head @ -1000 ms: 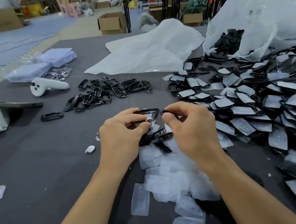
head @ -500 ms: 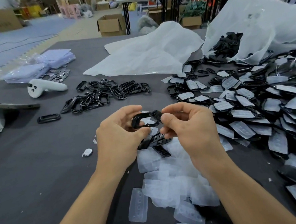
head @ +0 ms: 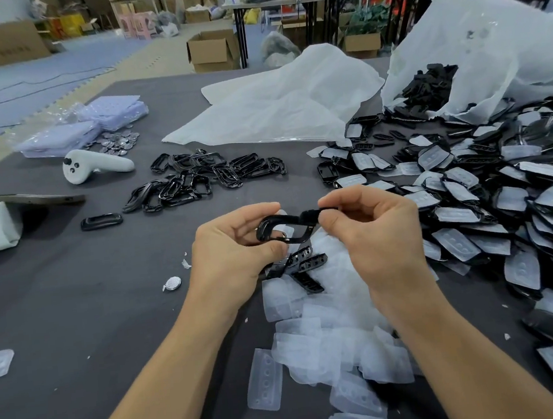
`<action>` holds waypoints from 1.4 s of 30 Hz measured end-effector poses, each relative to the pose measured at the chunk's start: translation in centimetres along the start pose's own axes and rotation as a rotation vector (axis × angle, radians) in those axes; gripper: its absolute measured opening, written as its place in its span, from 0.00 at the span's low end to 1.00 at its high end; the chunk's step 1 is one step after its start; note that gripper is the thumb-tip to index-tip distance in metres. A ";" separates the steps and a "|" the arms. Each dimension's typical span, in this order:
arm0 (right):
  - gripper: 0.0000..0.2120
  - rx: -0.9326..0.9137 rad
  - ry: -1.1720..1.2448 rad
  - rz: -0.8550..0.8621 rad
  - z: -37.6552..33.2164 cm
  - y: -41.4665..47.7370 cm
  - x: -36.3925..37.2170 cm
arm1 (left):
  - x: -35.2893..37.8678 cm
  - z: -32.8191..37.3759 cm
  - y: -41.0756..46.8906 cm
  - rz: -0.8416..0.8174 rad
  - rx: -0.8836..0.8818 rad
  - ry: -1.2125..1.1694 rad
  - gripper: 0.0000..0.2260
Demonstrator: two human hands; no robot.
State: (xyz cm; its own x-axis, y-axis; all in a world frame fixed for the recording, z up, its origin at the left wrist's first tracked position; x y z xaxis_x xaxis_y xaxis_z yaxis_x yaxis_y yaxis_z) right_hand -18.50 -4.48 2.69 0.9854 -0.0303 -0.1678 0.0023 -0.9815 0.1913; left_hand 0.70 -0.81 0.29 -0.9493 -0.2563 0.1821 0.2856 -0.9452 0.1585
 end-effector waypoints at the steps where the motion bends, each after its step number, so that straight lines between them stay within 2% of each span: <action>1: 0.12 -0.001 0.012 -0.004 -0.1 0.1 0.0 | 0.0 0.0 0.1 -0.003 -0.002 -0.001 0.27; 6: 0.10 -0.008 -0.034 -0.016 -0.2 0.2 -0.1 | 0.4 -0.5 0.1 -0.025 -0.033 0.001 0.26; 9: 0.07 0.000 -0.061 -0.030 0.0 0.1 0.0 | 0.2 -0.5 0.0 0.011 -0.038 0.015 0.23; 13: 0.08 0.001 -0.094 0.009 0.2 0.1 -0.6 | 0.1 -0.3 -0.2 0.051 -0.060 0.028 0.22; 20: 0.09 -0.138 -0.286 -0.002 -0.5 0.3 -0.7 | 0.1 0.4 -0.8 0.085 -0.024 0.253 0.24; 23: 0.10 -0.145 -0.267 -0.072 -0.5 0.1 0.0 | 0.4 0.4 -0.8 0.077 0.005 0.291 0.24; 27: 0.12 -0.148 -0.289 -0.124 -0.4 0.1 0.5 | 0.7 -0.2 -0.6 0.022 -0.058 0.263 0.22; 34: 0.13 -0.189 -0.378 -0.220 -0.8 -0.6 1.3 | 1.7 -0.5 -0.9 -0.110 -0.191 0.044 0.21; 38: 0.17 -0.217 -0.474 -0.179 -1.2 -0.6 1.3 | 2.5 0.1 -1.3 -0.150 -0.214 -0.029 0.21; 42: 0.17 -0.150 -0.344 -0.193 -0.9 -0.6 1.3 | 2.7 0.4 -1.3 -0.152 -0.205 -0.055 0.21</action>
State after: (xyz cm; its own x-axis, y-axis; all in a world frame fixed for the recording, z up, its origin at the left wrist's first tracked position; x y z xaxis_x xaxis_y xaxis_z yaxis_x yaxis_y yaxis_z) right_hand -17.06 -3.80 3.21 0.8502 0.0655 -0.5224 0.2317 -0.9376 0.2594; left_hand -2.19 -0.17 0.96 -0.9691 -0.1017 0.2248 0.1019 -0.9947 -0.0105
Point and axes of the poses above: each hand's wrist, its own y-axis towards the middle knuckle, its own x-axis out of the palm, z = x × y, the point moved 6 cm from there along y, towards the middle knuckle, and after that the axes turned 12 degrees about -y, right-handed, at the moved point
